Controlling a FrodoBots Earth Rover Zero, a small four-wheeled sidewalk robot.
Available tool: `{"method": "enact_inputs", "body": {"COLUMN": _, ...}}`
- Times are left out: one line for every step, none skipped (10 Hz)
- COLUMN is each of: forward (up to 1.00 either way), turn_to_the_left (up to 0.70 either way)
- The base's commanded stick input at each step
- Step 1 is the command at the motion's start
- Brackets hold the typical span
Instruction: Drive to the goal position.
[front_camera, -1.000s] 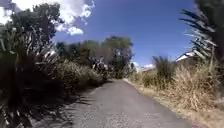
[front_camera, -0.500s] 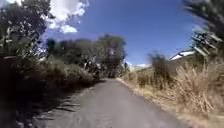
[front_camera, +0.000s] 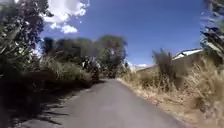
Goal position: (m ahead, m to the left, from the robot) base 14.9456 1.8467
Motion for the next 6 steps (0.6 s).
{"method": "enact_inputs", "body": {"forward": 0.85, "turn_to_the_left": 0.0}}
{"method": "enact_inputs", "body": {"forward": 0.85, "turn_to_the_left": 0.0}}
{"method": "enact_inputs", "body": {"forward": 0.85, "turn_to_the_left": 0.0}}
{"method": "enact_inputs", "body": {"forward": 0.85, "turn_to_the_left": 0.0}}
{"method": "enact_inputs", "body": {"forward": 0.85, "turn_to_the_left": 0.0}}
{"method": "enact_inputs", "body": {"forward": 0.85, "turn_to_the_left": 0.0}}
